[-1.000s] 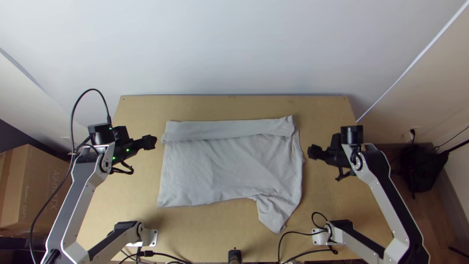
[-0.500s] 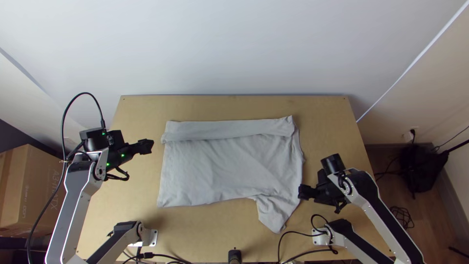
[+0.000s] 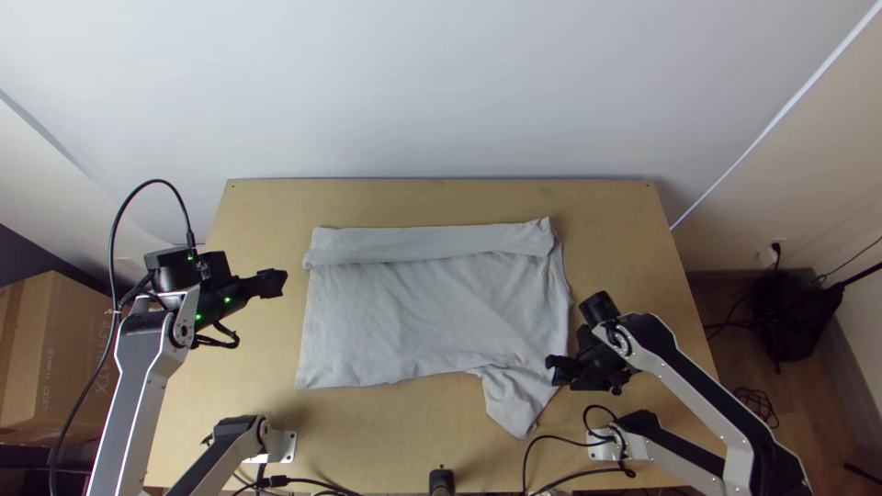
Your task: Fold the t-shirt
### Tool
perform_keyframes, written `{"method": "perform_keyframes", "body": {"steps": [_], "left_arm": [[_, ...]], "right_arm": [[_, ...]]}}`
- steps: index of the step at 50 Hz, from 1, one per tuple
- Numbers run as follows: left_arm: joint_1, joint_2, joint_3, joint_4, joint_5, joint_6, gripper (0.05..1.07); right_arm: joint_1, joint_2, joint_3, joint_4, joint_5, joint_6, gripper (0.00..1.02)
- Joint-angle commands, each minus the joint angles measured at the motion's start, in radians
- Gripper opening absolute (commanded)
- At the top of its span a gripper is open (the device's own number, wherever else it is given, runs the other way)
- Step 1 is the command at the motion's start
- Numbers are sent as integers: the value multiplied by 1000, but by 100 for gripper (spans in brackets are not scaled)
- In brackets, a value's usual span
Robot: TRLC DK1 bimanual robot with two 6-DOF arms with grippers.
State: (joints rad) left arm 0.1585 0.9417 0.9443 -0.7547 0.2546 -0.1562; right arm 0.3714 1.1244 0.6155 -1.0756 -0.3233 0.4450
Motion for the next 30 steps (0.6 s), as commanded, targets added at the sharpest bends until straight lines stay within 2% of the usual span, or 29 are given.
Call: {"method": "perform_keyframes", "body": {"steps": [1, 8, 15, 21, 30], "left_arm": [[3, -15, 19, -51, 15, 55, 101], [-27, -15, 34, -187, 46, 149, 101], [-57, -12, 10, -333, 46, 299, 102], [-51, 22, -52, -388, 20, 388, 102], [-40, 37, -136, -394, -28, 497, 102]], "right_arm": [[35, 74, -17, 9, -8, 4, 54], [92, 118, -16, 11, -33, 3, 54], [139, 141, -16, 16, -54, 3, 54], [161, 160, -13, 48, -68, -8, 36], [192, 206, -7, 77, -68, -8, 35]]}}
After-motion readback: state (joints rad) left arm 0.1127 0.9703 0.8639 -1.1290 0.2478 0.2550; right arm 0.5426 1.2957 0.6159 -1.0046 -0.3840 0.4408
